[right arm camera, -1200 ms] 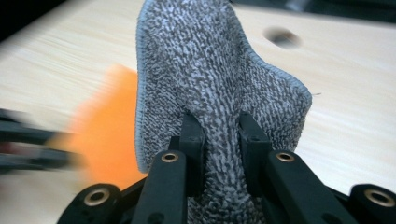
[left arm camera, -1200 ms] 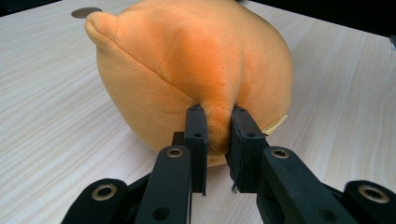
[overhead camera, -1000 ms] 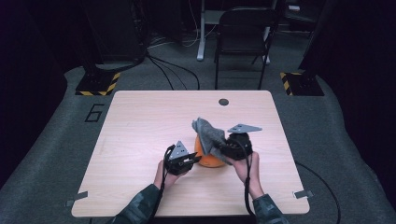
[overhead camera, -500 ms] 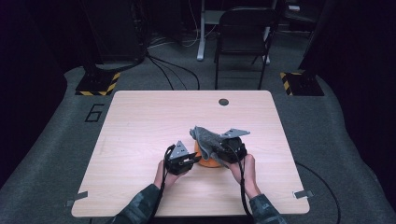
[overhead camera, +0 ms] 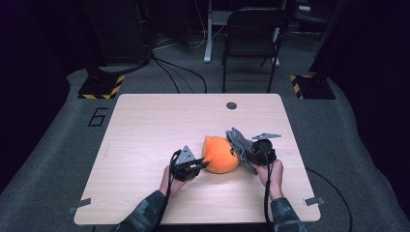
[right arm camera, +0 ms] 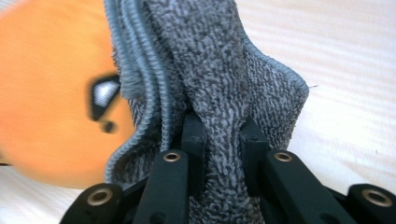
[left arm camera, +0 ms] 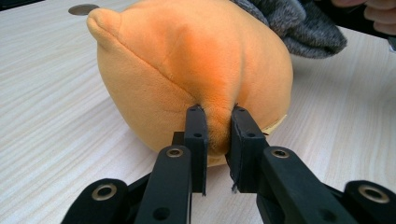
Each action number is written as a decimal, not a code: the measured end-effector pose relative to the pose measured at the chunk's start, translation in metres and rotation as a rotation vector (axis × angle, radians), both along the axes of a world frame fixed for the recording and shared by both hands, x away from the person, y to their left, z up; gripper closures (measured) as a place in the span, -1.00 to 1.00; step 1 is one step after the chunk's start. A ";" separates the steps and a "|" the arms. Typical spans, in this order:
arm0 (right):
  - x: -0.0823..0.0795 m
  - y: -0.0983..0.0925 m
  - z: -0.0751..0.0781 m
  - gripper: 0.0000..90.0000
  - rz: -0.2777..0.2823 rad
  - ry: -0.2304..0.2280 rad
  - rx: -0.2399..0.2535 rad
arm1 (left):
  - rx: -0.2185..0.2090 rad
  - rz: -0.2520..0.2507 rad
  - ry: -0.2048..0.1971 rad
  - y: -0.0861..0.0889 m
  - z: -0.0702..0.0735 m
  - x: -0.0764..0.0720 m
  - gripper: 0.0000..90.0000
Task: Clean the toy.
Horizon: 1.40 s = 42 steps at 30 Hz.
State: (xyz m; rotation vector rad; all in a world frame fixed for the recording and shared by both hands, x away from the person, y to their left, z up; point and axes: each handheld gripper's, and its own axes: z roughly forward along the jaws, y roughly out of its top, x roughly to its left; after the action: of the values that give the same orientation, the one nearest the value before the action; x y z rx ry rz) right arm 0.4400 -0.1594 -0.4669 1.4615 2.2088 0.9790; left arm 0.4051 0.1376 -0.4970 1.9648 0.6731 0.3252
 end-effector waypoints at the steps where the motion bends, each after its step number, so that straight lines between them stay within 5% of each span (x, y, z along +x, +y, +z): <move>1: 0.001 0.000 -0.002 0.72 -0.003 0.007 -0.009 | -0.001 0.000 0.000 0.000 0.000 0.000 0.75; 8: 0.008 0.001 -0.030 0.73 -0.046 0.117 -0.085 | 0.001 0.002 0.000 0.000 0.000 0.000 0.75; 13: 0.010 0.000 -0.030 0.73 -0.028 0.119 -0.103 | -0.003 0.005 0.001 0.001 0.000 0.001 0.75; 19: -0.001 -0.016 0.010 0.74 -0.060 0.004 -0.039 | -0.012 0.009 0.006 0.002 0.000 0.002 0.75; 20: -0.013 -0.013 0.035 0.74 -0.031 -0.070 -0.012 | -0.008 0.007 0.002 0.002 0.000 0.002 0.74; 22: -0.017 -0.009 0.042 0.74 -0.022 -0.092 -0.007 | -0.007 0.007 0.002 0.001 0.000 0.002 0.74; 23: -0.025 0.007 0.054 0.74 0.027 -0.138 -0.014 | -0.006 0.006 0.002 0.001 0.000 0.002 0.74; 27: -0.027 0.043 0.043 0.74 0.109 -0.112 -0.075 | -0.002 0.005 -0.004 0.002 0.000 0.002 0.74; 32: -0.019 0.051 0.021 0.75 0.108 -0.080 -0.119 | -0.011 -0.026 -0.022 0.003 -0.001 0.003 0.66; 35: -0.018 0.049 0.020 0.75 0.107 -0.082 -0.113 | -0.007 -0.043 -0.049 0.004 -0.001 0.003 0.48; 36: -0.017 0.049 0.020 0.75 0.100 -0.083 -0.112 | 0.020 -0.052 -0.091 0.005 0.001 0.002 0.37; 42: -0.012 0.045 0.018 0.75 0.106 -0.078 -0.107 | 0.098 -0.045 -0.173 0.012 -0.004 0.005 -0.43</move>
State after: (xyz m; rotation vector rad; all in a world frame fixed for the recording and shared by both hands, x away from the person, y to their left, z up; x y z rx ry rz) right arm 0.4279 -0.1147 -0.4491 1.2498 2.2644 0.9185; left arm 0.4102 0.1494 -0.5006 2.0137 0.5097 0.5019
